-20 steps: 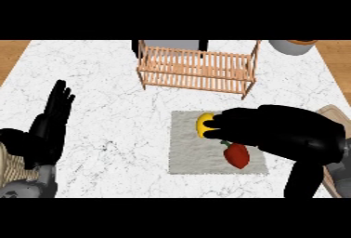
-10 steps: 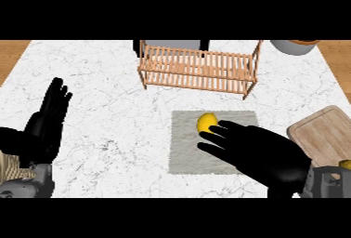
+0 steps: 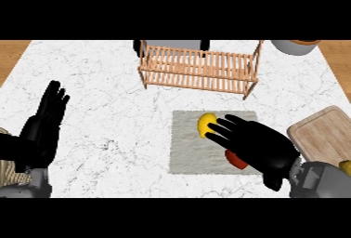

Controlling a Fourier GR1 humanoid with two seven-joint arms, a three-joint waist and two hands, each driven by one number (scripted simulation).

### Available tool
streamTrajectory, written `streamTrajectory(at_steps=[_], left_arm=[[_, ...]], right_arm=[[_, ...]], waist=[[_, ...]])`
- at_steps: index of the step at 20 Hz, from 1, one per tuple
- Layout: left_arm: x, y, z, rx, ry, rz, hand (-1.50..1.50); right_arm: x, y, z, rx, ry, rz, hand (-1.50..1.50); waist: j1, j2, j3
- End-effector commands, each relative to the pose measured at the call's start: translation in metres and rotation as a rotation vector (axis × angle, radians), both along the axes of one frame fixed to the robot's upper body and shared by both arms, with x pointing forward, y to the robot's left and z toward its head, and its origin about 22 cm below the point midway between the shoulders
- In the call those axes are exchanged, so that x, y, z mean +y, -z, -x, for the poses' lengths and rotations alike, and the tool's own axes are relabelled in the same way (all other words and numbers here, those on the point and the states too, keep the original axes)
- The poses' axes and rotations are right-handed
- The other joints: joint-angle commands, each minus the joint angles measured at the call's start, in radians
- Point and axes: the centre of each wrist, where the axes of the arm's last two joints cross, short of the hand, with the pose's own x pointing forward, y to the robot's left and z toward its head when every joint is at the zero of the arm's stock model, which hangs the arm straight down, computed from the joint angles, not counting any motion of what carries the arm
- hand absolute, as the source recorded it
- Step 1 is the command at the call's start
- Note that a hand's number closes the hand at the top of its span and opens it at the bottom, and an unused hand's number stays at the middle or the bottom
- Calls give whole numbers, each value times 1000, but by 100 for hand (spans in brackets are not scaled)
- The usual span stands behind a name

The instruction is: Pick the bell pepper from the placemat and place it in the tiered shelf

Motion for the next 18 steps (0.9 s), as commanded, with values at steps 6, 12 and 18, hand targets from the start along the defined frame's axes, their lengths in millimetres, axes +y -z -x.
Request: streamTrajectory(at_steps=[6,12,18], left_arm=[[-16,2,-5,-7,3,-14,0],[7,9,5,-6,-16,8,0],[-8,-14,15,0,-4,-1,0]], right_arm=[[-7,28,-20,19,-1,26,-150],[-9,58,-12,13,-6,0,-150],[-33,63,-10,31,-29,-24,-150]], waist=[[-2,0,0],[-1,0,0],[-3,-1,0]])
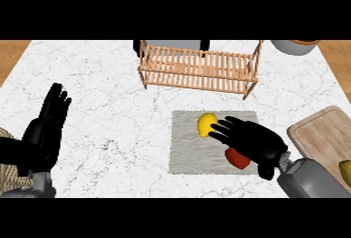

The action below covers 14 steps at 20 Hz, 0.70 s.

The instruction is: Pick the bell pepper from the placemat and place it in the tiered shelf

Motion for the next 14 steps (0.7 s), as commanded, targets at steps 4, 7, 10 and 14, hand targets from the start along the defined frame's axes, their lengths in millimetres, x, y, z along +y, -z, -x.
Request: streamTrajectory(at_steps=[4,7,10,14], left_arm=[[11,-2,-11,5,3,-12,0],[3,8,-8,8,10,7,0],[8,-10,-2,-1,10,-6,0],[-10,8,-24,-24,-1,-11,0]], right_arm=[[24,19,-14,14,-22,2,-150],[21,26,-18,34,-13,-3,-150],[3,30,-19,56,-5,44,-150],[11,42,-26,67,-50,82,150]], waist=[[1,1,0],[0,1,0],[0,0,0],[-1,2,0]])
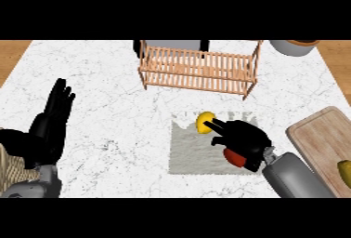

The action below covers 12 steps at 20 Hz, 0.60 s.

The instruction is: Pick the bell pepper from the placemat and place it in the tiered shelf

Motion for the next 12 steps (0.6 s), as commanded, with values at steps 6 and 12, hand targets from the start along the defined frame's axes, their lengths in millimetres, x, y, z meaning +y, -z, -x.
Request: streamTrajectory(at_steps=[6,12], left_arm=[[3,-4,0,11,-6,3,0],[9,1,5,13,-21,-5,0]], right_arm=[[12,29,8,-105,-117,-16,150],[60,33,23,-50,470,-92,150]], waist=[[1,8,3],[-30,-2,1]])
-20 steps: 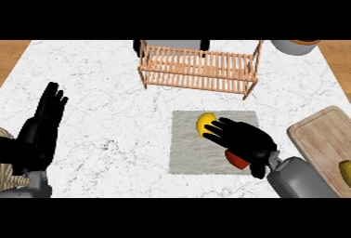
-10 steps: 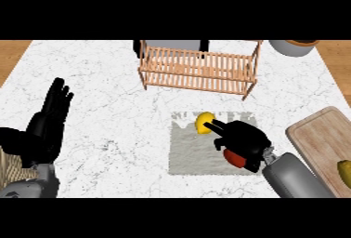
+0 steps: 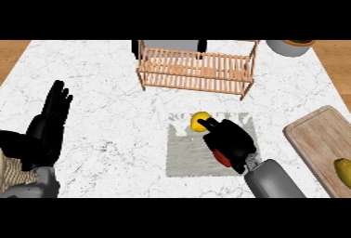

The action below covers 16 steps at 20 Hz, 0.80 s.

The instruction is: Pick the bell pepper from the placemat and place it in the tiered shelf

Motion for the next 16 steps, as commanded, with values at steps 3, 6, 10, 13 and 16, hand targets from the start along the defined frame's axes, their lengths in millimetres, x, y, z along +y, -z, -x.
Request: streamTrajectory(at_steps=[3,6,10,13,16], left_arm=[[4,-3,1,-7,-19,14,0],[-5,1,3,0,15,11,0],[-13,-4,-7,-2,55,6,0],[-6,-8,-6,-2,52,2,0],[-15,-2,-3,10,47,-1,0]], right_arm=[[14,16,10,98,590,-71,150],[25,7,21,112,739,-159,150],[67,-37,23,67,799,-299,150],[88,-72,33,1,872,-483,150],[104,-112,41,-104,900,-702,150]], waist=[[-9,13,8],[22,13,10],[51,18,9],[53,12,8],[57,7,8]])
